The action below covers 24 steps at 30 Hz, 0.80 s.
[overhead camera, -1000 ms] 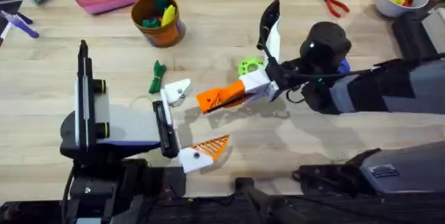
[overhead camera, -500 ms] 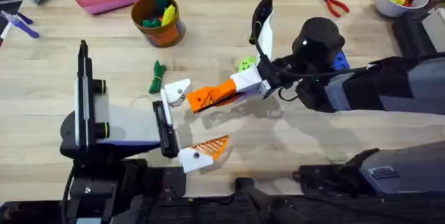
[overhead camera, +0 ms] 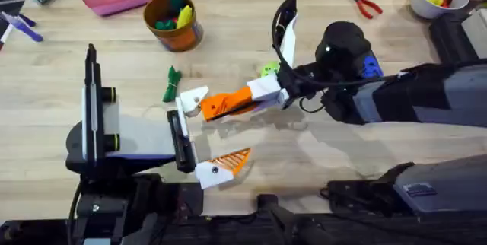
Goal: Pick up the gripper from the table and insert it into the empty holder that is missing its gripper. Then pick up a screw, insert it into the mounting hole, and use the screwdriver to tighten it. Finally, clean up the table by picking up the vegetable and placing it into the bucket.
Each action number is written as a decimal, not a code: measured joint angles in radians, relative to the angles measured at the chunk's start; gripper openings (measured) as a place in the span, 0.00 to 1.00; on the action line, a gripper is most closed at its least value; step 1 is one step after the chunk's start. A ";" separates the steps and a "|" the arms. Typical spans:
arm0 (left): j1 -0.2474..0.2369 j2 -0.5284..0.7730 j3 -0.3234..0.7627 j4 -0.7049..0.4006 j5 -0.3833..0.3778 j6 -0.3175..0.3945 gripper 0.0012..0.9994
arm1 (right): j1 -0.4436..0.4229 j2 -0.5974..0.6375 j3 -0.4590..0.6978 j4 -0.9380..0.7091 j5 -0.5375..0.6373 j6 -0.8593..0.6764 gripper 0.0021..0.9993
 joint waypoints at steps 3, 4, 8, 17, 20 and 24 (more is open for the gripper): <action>0.000 0.000 0.000 0.000 0.000 0.000 0.99 | 0.000 0.000 0.000 0.000 0.009 -0.006 0.01; 0.000 0.000 0.000 0.000 0.000 0.000 0.99 | 0.000 0.000 0.000 0.000 0.013 -0.009 0.01; 0.000 0.000 0.000 0.000 0.000 0.000 0.99 | 0.000 0.000 0.000 0.000 0.029 -0.010 0.01; 0.000 0.000 0.000 0.000 -0.001 0.000 0.99 | 0.009 0.000 0.001 0.000 0.058 -0.011 0.01; 0.000 0.000 0.000 0.000 -0.001 0.000 0.99 | 0.020 0.000 0.002 0.001 0.073 -0.011 0.01; 0.000 0.000 0.000 0.000 -0.002 -0.001 0.99 | 0.029 0.000 0.003 0.001 0.095 -0.014 0.01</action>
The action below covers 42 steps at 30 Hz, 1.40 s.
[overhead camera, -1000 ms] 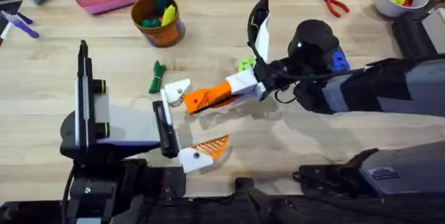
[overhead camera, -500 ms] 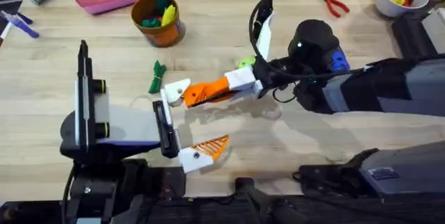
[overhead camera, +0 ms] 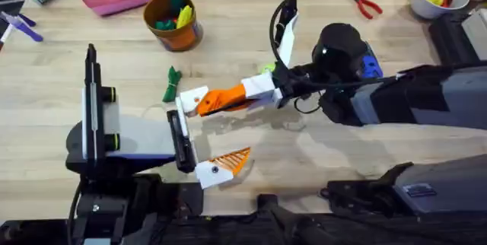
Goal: Pick up the gripper from the table and insert it into the empty holder that is missing its gripper. Then pick up a screw, insert it into the mounting hole, and use the screwdriver to tighten it. Finally, clean up the table by picking up the vegetable and placing it into the bucket.
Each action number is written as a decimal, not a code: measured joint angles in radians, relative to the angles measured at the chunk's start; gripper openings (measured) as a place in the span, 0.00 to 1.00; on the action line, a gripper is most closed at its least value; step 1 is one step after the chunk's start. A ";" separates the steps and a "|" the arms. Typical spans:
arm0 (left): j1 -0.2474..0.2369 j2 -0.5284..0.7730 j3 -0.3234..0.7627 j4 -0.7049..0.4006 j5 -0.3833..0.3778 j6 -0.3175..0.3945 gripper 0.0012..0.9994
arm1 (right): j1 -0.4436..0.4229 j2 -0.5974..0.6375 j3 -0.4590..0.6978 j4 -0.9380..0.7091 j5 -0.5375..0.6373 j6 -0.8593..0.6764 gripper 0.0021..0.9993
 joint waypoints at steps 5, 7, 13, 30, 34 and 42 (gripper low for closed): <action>0.000 0.000 0.000 0.000 -0.003 0.000 0.99 | 0.012 0.000 0.001 0.001 0.028 0.000 0.01; 0.000 0.000 0.000 0.000 -0.003 -0.001 0.99 | 0.013 0.000 0.001 0.001 0.036 0.000 0.01; 0.000 0.000 0.000 0.000 -0.005 -0.004 0.99 | 0.020 0.000 0.001 0.001 0.057 0.000 0.01; 0.000 0.000 0.000 0.002 -0.013 -0.008 0.99 | 0.057 0.000 0.005 0.001 0.112 0.000 0.01; 0.000 0.000 0.000 0.003 -0.015 -0.008 0.99 | 0.062 0.000 0.006 0.001 0.123 0.000 0.01; 0.000 0.000 0.000 0.003 -0.018 -0.008 0.99 | 0.078 0.000 0.007 0.001 0.146 0.000 0.01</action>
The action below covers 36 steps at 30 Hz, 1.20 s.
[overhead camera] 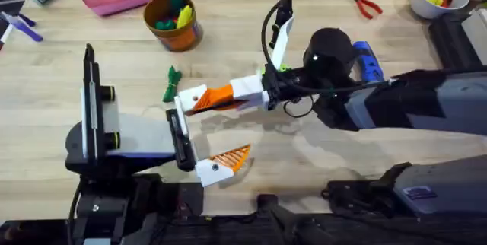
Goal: Pick up the gripper from the table and insert it into the empty holder that is missing its gripper. Then pick up a screw, insert it into the mounting hole, and use the screwdriver to tighten it. Finally, clean up the table by picking up the vegetable and placing it into the bucket.
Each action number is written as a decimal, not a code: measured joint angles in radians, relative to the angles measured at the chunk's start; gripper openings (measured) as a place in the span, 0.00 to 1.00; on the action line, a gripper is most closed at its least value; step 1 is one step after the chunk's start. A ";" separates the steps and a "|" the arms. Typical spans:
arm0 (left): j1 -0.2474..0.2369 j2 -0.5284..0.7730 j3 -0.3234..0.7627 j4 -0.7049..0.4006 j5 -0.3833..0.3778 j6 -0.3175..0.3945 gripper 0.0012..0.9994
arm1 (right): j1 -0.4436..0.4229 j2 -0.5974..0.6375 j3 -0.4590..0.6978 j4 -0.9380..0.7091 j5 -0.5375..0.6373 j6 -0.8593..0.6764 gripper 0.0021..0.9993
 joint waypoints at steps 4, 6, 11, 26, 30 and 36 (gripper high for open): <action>0.000 0.000 0.000 0.000 -0.001 -0.003 0.99 | 0.001 0.000 0.000 0.000 0.004 0.000 0.01; 0.000 0.000 0.000 0.000 -0.004 -0.003 0.99 | 0.003 0.000 0.000 0.000 0.007 0.000 0.01; 0.003 0.000 0.000 0.001 -0.006 -0.014 0.99 | 0.005 0.000 0.002 -0.016 0.011 0.000 0.01; 0.005 0.000 0.000 0.001 -0.009 -0.017 0.99 | -0.011 0.000 0.082 -0.181 -0.066 -0.060 0.01; 0.005 0.000 0.000 0.001 -0.007 -0.016 0.99 | -0.013 0.000 0.085 -0.187 -0.073 -0.072 0.01; 0.005 0.000 0.000 0.001 -0.007 -0.014 0.99 | -0.013 0.000 0.086 -0.188 -0.076 -0.079 0.01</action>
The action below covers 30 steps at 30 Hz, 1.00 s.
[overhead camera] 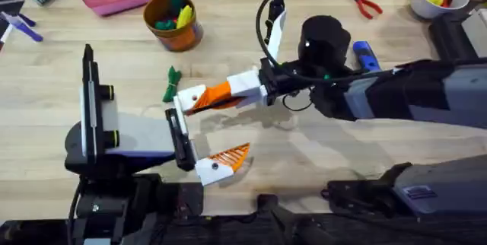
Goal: Pick up the gripper from the table and insert it into the empty holder that is missing its gripper. Then pick up a screw, insert it into the mounting hole, and use the screwdriver to tighten it. Finally, clean up the table by picking up the vegetable and placing it into the bucket.
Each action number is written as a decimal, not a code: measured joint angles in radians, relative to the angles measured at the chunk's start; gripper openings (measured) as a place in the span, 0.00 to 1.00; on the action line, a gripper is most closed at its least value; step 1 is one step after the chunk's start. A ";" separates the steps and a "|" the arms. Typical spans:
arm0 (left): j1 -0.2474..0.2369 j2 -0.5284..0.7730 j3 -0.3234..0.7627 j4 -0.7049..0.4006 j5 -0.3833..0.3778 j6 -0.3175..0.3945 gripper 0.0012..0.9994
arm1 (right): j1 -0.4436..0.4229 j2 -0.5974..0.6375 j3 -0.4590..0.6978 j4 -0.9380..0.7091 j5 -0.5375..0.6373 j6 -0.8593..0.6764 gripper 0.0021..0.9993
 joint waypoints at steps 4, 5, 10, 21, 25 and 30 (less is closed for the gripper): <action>0.000 0.000 0.000 0.000 -0.002 -0.003 0.99 | -0.002 0.018 0.008 0.007 -0.008 0.000 0.01; 0.000 0.000 0.000 0.000 -0.003 -0.004 0.99 | -0.003 0.024 0.012 0.008 -0.012 0.000 0.01; 0.000 0.000 0.000 0.000 -0.004 -0.003 0.99 | -0.004 0.034 0.015 0.033 -0.020 0.000 0.01; 0.000 0.000 0.000 0.001 -0.007 -0.003 0.99 | -0.004 0.037 0.015 0.040 -0.021 0.000 0.01; 0.000 0.000 0.000 0.001 -0.007 -0.003 0.99 | -0.004 0.037 0.015 0.040 -0.021 0.000 0.01; 0.000 0.000 0.000 0.001 -0.007 -0.003 0.99 | -0.004 0.037 0.015 0.040 -0.021 0.000 0.01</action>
